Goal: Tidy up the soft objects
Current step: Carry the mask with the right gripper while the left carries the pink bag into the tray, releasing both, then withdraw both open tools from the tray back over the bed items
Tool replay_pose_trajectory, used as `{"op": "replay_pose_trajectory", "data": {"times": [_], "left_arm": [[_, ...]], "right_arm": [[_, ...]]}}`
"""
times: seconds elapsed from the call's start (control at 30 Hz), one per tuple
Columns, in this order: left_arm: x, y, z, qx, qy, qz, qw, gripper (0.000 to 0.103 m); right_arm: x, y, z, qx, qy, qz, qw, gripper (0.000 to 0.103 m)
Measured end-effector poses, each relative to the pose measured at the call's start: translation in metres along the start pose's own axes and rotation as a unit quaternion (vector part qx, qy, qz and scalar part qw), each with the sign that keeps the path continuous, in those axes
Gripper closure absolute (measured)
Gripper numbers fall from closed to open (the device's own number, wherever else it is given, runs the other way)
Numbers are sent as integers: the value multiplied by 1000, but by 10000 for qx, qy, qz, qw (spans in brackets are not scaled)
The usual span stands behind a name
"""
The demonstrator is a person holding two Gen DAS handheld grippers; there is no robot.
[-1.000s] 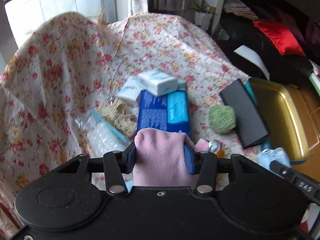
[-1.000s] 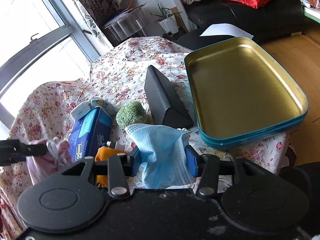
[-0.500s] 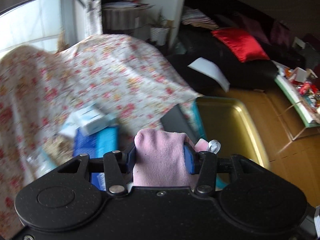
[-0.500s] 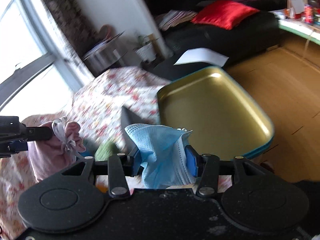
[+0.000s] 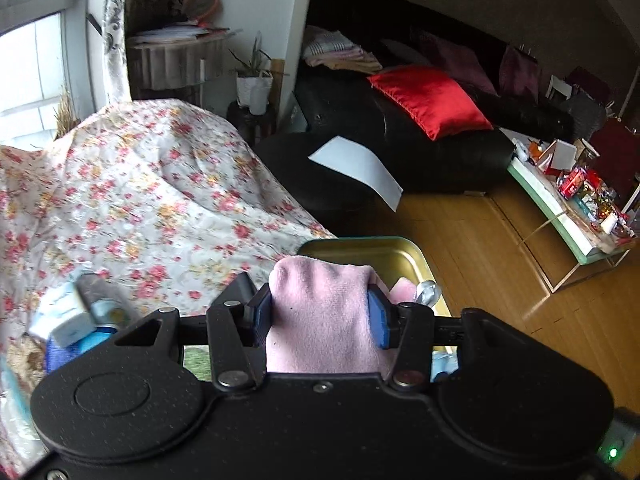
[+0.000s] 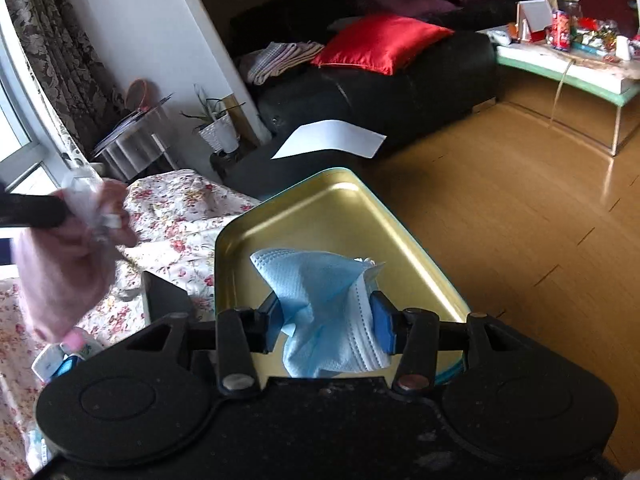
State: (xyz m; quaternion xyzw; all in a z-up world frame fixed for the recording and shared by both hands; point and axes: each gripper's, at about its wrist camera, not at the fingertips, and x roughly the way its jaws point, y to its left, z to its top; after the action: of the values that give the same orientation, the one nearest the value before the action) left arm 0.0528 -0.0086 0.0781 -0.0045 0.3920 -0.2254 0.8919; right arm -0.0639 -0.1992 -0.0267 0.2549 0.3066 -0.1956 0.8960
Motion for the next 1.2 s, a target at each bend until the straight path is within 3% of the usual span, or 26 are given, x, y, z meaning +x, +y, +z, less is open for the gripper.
{"op": "replay_pose_trajectory", "data": {"times": [0.4, 0.43, 0.53, 0.7, 1.03, 1.2], "left_arm": [[54, -33, 19, 71, 238, 33, 9997, 60], [56, -36, 21, 136, 168, 58, 9997, 60], [63, -47, 24, 288, 80, 173, 9994, 59], [70, -50, 23, 281, 175, 231, 9992, 47], [71, -37, 9, 149, 500, 453, 9976, 38], [66, -29, 2, 103, 732, 453, 9962, 28]], "right_arm": [[17, -1, -3, 9, 174, -8, 9998, 55], [20, -1, -3, 64, 195, -14, 9998, 53], [25, -6, 0, 263, 225, -58, 9994, 34], [26, -9, 1, 441, 249, -5, 9987, 27], [28, -11, 1, 512, 297, 17, 9982, 26], [30, -14, 1, 596, 325, 11, 9977, 23]]}}
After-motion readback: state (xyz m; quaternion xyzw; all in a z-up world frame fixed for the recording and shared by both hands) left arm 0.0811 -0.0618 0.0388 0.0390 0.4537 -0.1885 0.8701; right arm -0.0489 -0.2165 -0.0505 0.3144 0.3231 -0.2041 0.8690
